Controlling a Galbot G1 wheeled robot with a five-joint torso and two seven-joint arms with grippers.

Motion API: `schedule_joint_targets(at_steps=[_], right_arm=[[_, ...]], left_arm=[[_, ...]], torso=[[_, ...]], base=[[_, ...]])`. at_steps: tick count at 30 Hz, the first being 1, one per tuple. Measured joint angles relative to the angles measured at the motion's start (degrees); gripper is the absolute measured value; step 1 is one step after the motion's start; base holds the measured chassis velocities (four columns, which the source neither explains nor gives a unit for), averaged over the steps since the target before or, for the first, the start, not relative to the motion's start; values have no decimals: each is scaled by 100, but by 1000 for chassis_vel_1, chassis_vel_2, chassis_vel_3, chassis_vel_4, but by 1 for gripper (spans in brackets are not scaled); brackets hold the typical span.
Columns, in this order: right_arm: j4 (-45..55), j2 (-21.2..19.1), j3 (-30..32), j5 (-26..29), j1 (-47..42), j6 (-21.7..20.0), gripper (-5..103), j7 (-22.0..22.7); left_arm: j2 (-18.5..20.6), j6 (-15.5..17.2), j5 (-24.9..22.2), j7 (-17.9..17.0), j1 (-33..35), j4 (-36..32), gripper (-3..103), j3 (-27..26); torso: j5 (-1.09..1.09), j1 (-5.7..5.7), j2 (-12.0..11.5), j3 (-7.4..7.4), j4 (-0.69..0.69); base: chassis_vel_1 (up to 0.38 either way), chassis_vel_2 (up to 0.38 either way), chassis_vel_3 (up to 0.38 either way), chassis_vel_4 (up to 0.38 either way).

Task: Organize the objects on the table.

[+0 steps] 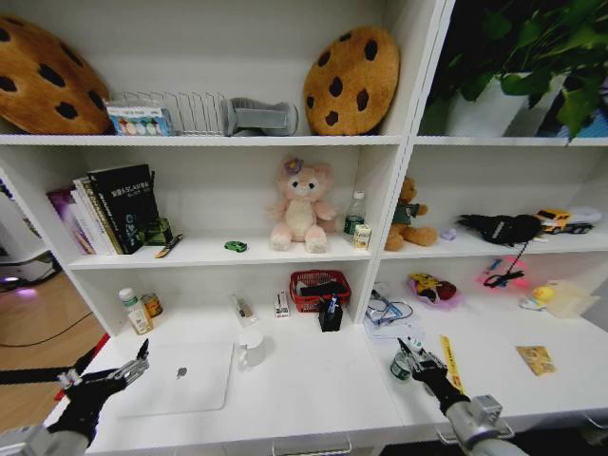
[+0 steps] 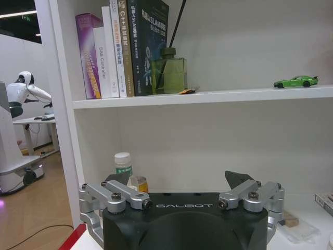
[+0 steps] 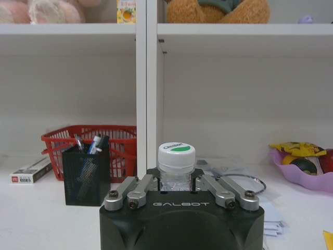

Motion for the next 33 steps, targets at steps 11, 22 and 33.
schedule_joint_targets(at_steps=[11,22,33], right_arm=[[1329,912,915,57,-2016,1181,26,-1131],[574,1511,345,-1121,-3681,3710,26,-1688],[-1120,1550,-297,-1996,-3617,4121,26,-980]], left_arm=[[0,0,0,1,0,0,100,0],[0,0,0,1,0,0,100,0],[0,0,0,0,0,-1,100,0]], torso=[[-4,0,1,-1,-4],[-4,0,1,-1,-1],[-3,0,1,-1,0]], base=[[0,0,0,0],[0,0,0,0],[0,0,0,0]])
